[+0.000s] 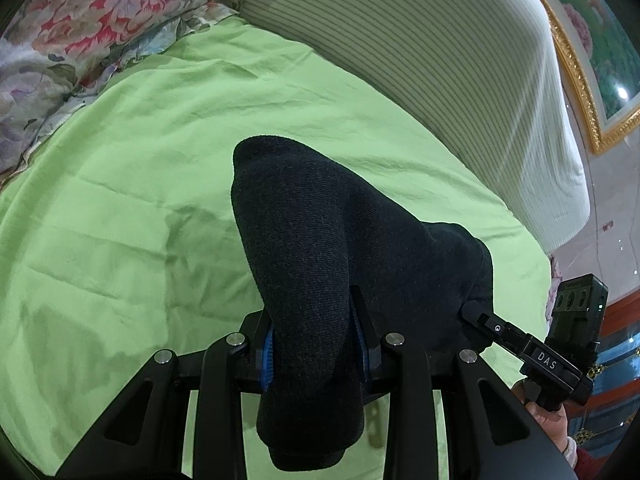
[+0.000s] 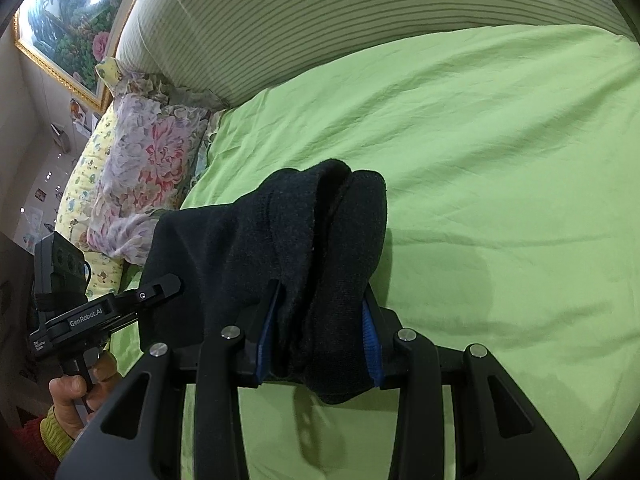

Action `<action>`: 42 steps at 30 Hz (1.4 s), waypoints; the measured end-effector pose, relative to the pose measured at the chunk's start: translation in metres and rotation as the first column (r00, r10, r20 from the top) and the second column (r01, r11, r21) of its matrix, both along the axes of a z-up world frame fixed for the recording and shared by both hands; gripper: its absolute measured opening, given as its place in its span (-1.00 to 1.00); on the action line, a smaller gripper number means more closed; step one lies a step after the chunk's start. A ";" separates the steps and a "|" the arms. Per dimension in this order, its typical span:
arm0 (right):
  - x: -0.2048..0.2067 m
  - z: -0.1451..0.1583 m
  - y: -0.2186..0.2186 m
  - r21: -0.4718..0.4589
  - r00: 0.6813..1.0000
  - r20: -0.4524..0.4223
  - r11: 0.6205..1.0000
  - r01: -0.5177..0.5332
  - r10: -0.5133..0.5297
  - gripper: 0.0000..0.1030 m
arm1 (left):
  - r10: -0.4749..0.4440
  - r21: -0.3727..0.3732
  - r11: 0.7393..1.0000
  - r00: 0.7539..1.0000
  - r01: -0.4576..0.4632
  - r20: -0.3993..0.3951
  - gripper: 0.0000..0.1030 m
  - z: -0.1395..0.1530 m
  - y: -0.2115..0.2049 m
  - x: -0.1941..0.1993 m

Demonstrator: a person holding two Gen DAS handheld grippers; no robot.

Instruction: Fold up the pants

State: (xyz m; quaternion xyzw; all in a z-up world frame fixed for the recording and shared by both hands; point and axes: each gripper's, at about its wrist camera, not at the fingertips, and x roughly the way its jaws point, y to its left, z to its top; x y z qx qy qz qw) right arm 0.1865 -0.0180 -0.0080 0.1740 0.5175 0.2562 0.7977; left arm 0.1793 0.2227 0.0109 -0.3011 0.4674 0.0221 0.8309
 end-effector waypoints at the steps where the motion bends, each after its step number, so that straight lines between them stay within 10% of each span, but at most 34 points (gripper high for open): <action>1: 0.002 -0.002 0.000 -0.001 1.000 -0.005 1.000 -0.002 0.002 -0.24 | -0.001 -0.001 1.000 1.000 0.001 -0.002 -0.40 -0.003 0.001 0.001; 25: 0.013 -0.032 -0.011 -0.095 0.999 0.032 0.995 -0.019 0.022 0.26 | -0.004 0.057 0.998 0.998 0.007 -0.056 0.20 -0.040 0.005 0.003; 42: -0.018 0.006 0.001 -0.139 0.979 0.195 0.990 -0.028 0.056 0.61 | 0.037 0.197 0.980 0.999 -0.029 -0.038 0.52 -0.014 -0.027 -0.035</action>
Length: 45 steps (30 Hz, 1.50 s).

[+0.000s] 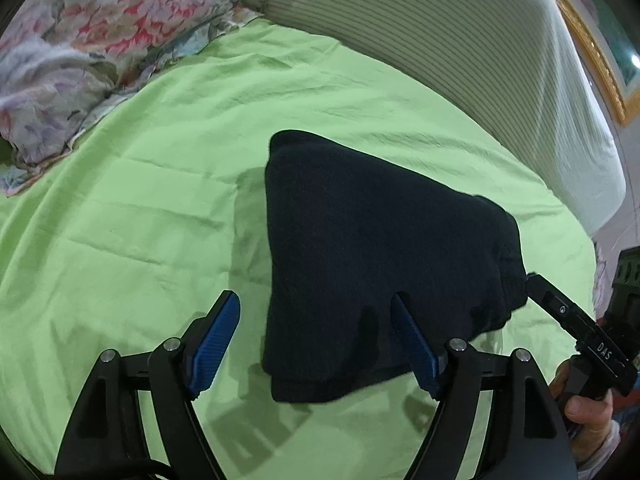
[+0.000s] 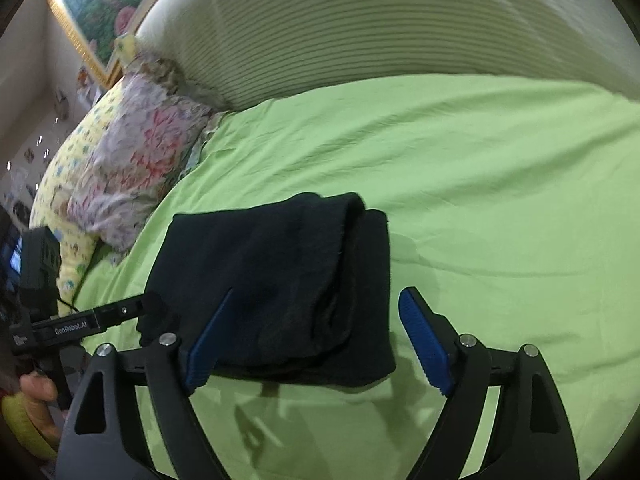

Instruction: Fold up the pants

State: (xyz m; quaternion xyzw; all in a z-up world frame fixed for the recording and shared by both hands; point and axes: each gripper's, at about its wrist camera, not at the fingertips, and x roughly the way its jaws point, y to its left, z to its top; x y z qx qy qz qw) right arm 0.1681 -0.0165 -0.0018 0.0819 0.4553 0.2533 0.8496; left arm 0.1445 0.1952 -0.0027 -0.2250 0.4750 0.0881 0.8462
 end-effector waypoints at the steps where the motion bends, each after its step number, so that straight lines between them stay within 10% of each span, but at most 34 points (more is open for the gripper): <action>1: -0.003 0.002 0.002 -0.010 1.000 0.015 1.000 -0.011 0.011 0.61 | -0.005 0.006 1.000 1.000 0.005 0.001 0.52 0.002 -0.003 -0.002; 16: -0.048 0.010 0.010 -0.091 0.985 0.161 0.995 -0.046 0.060 0.63 | -0.069 0.185 0.981 0.996 0.058 0.055 0.61 0.025 -0.049 -0.035; 45: -0.068 -0.017 0.029 -0.163 0.954 0.269 0.982 -0.094 0.135 0.69 | -0.014 0.264 0.964 0.996 -0.009 0.087 0.65 0.002 -0.059 -0.048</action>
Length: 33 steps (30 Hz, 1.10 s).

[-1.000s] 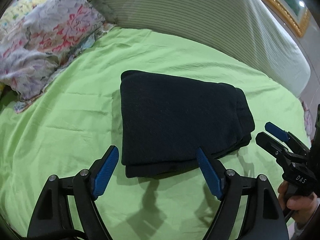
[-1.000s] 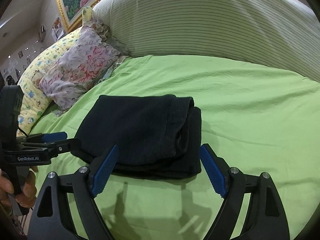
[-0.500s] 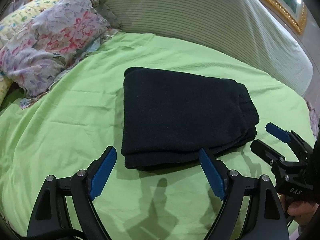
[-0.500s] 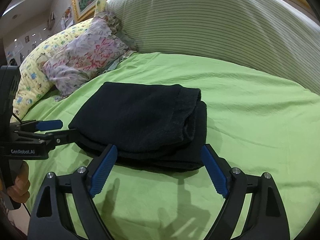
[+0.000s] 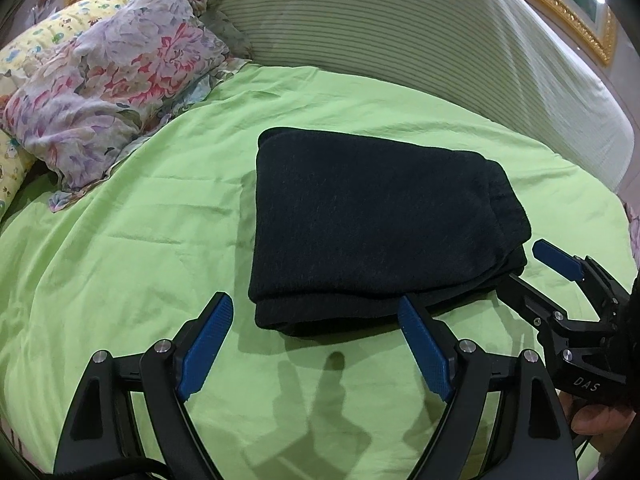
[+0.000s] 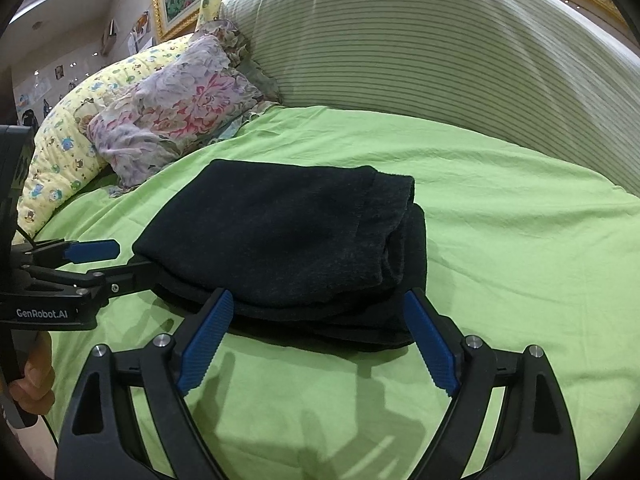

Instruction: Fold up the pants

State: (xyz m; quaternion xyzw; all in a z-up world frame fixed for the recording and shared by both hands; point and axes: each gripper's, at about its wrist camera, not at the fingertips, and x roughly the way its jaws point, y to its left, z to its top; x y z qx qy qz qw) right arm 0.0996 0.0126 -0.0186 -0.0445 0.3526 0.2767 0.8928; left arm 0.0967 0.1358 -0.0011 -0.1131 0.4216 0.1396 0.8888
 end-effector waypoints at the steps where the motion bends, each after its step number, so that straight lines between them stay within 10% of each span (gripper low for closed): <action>1: 0.000 -0.001 0.000 -0.003 1.000 0.000 1.000 0.001 -0.001 0.69 | 0.001 0.000 1.000 1.000 -0.001 0.000 0.65 0.000 0.000 0.000; 33: -0.006 0.000 -0.007 -0.013 0.999 0.013 0.999 0.035 -0.035 0.77 | -0.011 0.013 1.000 1.000 0.011 0.028 0.66 0.006 -0.010 -0.006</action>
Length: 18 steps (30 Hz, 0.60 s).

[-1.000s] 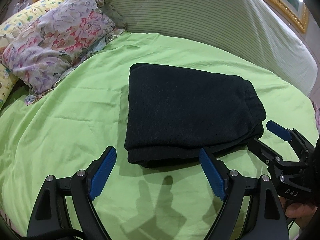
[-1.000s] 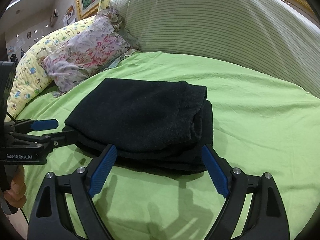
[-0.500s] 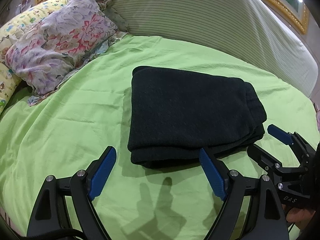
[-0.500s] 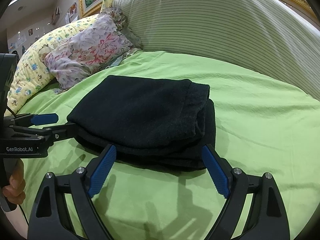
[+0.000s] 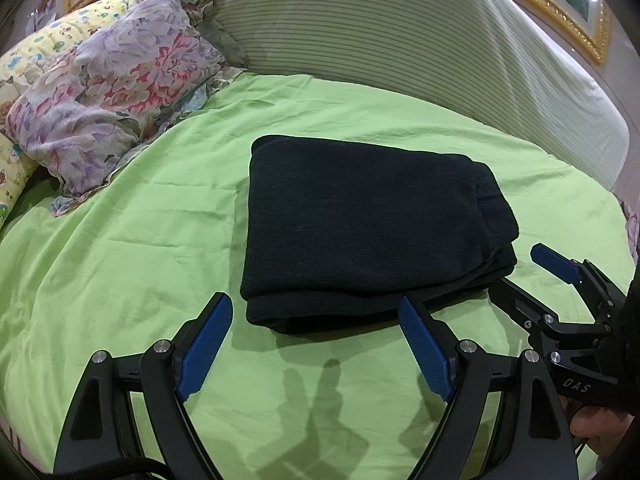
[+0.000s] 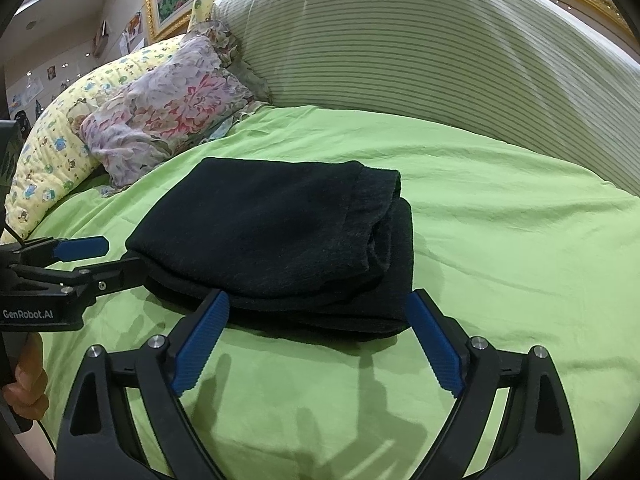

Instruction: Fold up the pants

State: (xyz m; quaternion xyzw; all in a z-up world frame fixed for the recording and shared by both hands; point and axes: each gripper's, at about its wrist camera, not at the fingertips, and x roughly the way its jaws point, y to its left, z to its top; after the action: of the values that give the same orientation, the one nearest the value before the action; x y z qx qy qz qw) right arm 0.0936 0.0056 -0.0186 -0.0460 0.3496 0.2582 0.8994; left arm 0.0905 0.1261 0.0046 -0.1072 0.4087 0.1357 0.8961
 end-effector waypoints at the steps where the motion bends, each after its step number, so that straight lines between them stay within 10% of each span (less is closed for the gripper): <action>1: 0.000 0.000 0.000 -0.001 1.000 0.001 1.000 0.000 0.000 0.77 | -0.002 -0.002 1.000 1.000 0.002 -0.002 0.66 0.000 0.000 0.000; 18: 0.003 0.007 -0.003 0.019 1.000 0.021 1.000 0.002 -0.003 0.78 | 0.006 -0.013 1.000 1.000 -0.006 0.003 0.67 0.010 0.005 0.005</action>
State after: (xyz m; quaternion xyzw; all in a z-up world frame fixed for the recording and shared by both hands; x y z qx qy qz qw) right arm 0.0970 0.0022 -0.0117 -0.0395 0.3377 0.2599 0.9038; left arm 0.0956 0.1310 0.0142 -0.1144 0.4079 0.1358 0.8956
